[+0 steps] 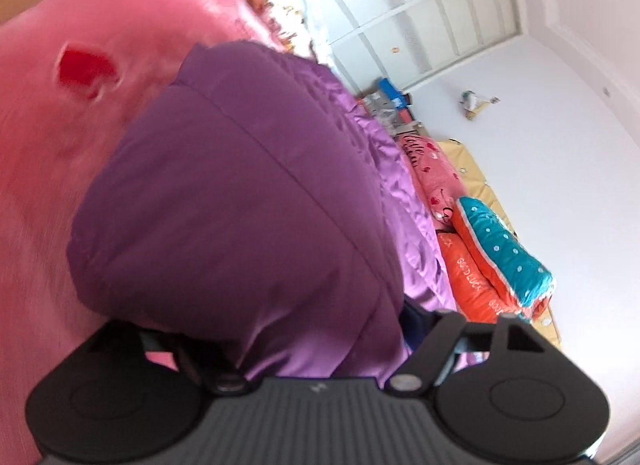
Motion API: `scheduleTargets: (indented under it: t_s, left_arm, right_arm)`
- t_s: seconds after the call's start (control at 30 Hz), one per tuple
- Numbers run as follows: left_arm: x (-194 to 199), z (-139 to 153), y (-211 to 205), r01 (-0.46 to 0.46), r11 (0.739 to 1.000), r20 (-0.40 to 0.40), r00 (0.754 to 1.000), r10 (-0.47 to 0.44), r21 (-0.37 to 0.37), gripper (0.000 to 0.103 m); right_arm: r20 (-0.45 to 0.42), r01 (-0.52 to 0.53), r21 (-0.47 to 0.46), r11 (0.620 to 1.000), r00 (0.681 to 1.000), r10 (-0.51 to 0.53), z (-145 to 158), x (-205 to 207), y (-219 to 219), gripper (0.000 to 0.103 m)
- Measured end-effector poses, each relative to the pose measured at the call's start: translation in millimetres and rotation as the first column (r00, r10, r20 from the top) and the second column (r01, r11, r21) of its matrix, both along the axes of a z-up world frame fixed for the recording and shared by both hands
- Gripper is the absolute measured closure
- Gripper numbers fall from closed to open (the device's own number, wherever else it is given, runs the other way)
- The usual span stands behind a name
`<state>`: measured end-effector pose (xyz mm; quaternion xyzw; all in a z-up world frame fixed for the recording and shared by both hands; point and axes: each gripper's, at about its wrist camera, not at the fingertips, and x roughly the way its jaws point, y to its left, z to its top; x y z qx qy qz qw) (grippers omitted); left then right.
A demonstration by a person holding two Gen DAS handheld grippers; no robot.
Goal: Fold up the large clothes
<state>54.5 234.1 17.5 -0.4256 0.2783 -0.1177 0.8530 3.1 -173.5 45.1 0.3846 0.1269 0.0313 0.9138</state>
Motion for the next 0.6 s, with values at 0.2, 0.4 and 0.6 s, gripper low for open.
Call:
scheduleTargets:
  t_s: [0.2, 0.4, 0.6]
  left_arm:
    - [4.5, 12.9, 8.2, -0.019, 0.990, 0.090, 0.996, 0.006, 0.140, 0.052]
    - [13.8, 26.4, 22.9, -0.088, 0.960, 0.176, 0.984, 0.041, 0.267, 0.060]
    - [51.1, 29.5, 42.2, -0.142, 0.952, 0.196, 0.976, 0.089, 0.270, 0.061]
  right_arm:
    - [-0.001, -0.021, -0.566, 0.824, 1.000, 0.026, 53.2, 16.7, 77.4, 0.054]
    - [0.031, -0.051, -0.598, 0.800, 0.996, 0.087, 82.0, 72.7, 108.8, 0.055]
    - [0.032, -0.078, -0.633, 0.770, 0.992, 0.126, 91.5, 150.6, 148.5, 0.056]
